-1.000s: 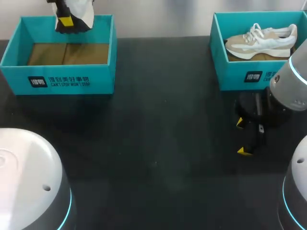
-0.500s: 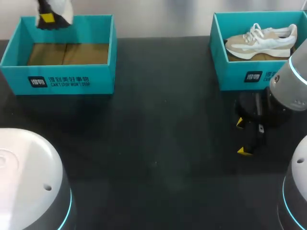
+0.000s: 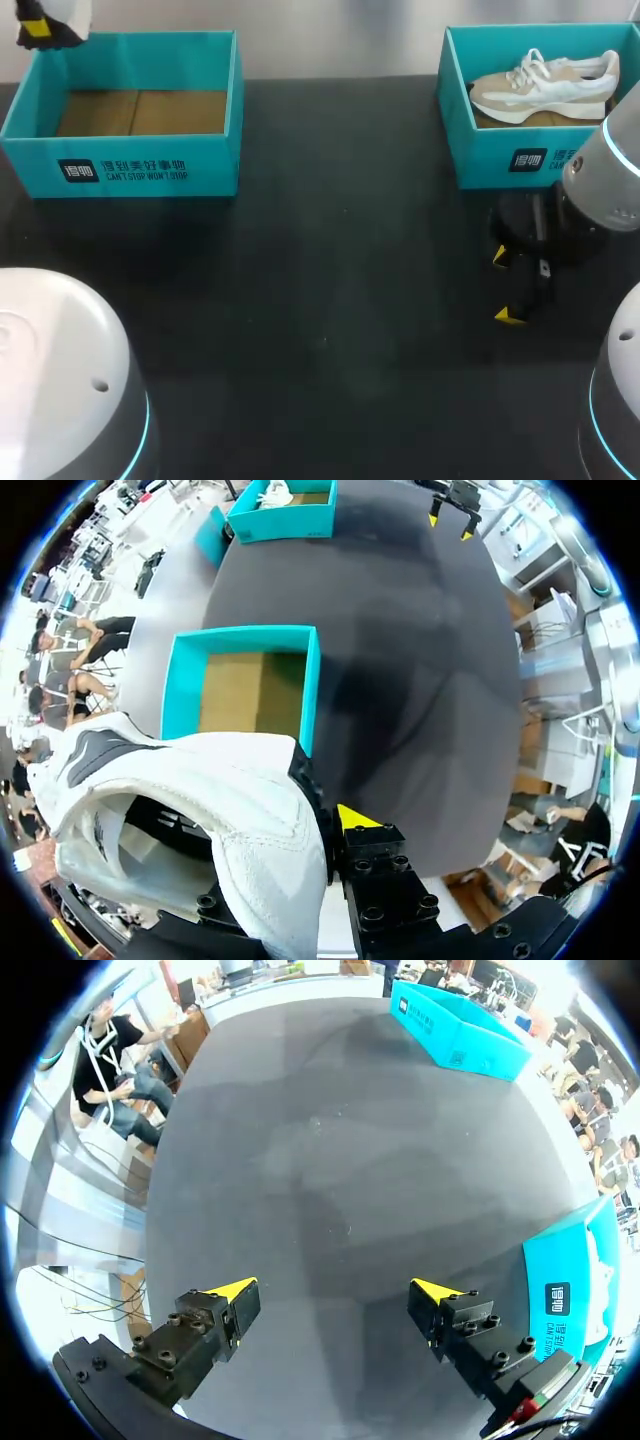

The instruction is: Take the shoe out of the shoebox, open the shoe tongue, remove and reinsert the insole, then place the shoe into the shoebox

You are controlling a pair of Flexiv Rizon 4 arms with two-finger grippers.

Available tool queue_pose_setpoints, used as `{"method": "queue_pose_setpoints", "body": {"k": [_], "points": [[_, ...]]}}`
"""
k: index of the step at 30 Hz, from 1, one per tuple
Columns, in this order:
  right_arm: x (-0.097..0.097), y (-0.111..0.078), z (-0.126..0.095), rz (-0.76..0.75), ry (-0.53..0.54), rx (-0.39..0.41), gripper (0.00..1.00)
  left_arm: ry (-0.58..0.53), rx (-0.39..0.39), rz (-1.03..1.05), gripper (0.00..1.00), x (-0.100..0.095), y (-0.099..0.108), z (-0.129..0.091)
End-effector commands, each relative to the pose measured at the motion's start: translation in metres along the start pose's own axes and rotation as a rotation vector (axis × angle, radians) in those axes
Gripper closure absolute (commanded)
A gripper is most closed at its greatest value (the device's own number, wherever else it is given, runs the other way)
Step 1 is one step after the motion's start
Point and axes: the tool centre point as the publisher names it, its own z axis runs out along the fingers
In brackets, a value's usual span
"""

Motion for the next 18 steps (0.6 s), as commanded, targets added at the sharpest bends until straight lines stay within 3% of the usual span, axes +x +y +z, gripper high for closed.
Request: {"method": "queue_pose_setpoints", "body": {"k": [1,6,18], "points": [[0.001,0.0,0.001,0.001,-0.003,0.002,0.0,0.002,0.02,0.006,1.0,-0.003,0.016,0.015],[0.001,0.0,0.001,0.001,-0.003,0.002,0.0,0.058,-0.002,0.04,1.0,-0.023,0.044,0.022],[0.001,0.0,0.001,0.001,-0.003,0.002,0.0,0.058,-0.002,0.04,1.0,-0.023,0.044,0.022]]}}
